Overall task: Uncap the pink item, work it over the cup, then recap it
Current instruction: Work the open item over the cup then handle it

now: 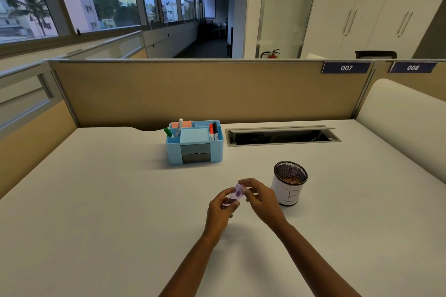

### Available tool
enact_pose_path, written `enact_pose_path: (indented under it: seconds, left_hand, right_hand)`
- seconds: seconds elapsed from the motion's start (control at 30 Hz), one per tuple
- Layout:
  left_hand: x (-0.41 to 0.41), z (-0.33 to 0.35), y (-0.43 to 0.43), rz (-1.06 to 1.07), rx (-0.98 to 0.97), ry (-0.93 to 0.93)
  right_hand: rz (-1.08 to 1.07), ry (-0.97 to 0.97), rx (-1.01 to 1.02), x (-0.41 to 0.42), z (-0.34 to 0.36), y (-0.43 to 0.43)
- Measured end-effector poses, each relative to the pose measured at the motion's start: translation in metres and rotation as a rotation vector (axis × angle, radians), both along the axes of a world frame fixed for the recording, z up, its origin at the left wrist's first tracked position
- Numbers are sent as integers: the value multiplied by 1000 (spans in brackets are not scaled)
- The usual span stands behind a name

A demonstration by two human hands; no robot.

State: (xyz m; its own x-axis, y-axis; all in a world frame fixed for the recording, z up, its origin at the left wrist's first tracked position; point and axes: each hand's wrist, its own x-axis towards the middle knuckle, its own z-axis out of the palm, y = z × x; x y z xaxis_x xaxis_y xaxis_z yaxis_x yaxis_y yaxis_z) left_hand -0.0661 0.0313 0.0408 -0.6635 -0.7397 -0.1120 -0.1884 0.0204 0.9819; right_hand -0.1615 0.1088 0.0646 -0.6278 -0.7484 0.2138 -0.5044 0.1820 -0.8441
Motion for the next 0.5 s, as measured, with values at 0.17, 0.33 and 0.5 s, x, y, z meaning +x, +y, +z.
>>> enact_pose_path:
  seconds: [0.17,0.33,0.5]
  left_hand:
    - [0,1,0,-1,2,7]
    - [-3,3,2,-1,-19,12]
    - [-2,2,1,3,51,34]
  right_hand:
    - [-33,3,9,-3,-1,1]
    - [-108,24,-11,-2,0,-3]
    - [-77,47,-31,2,-3,-3]
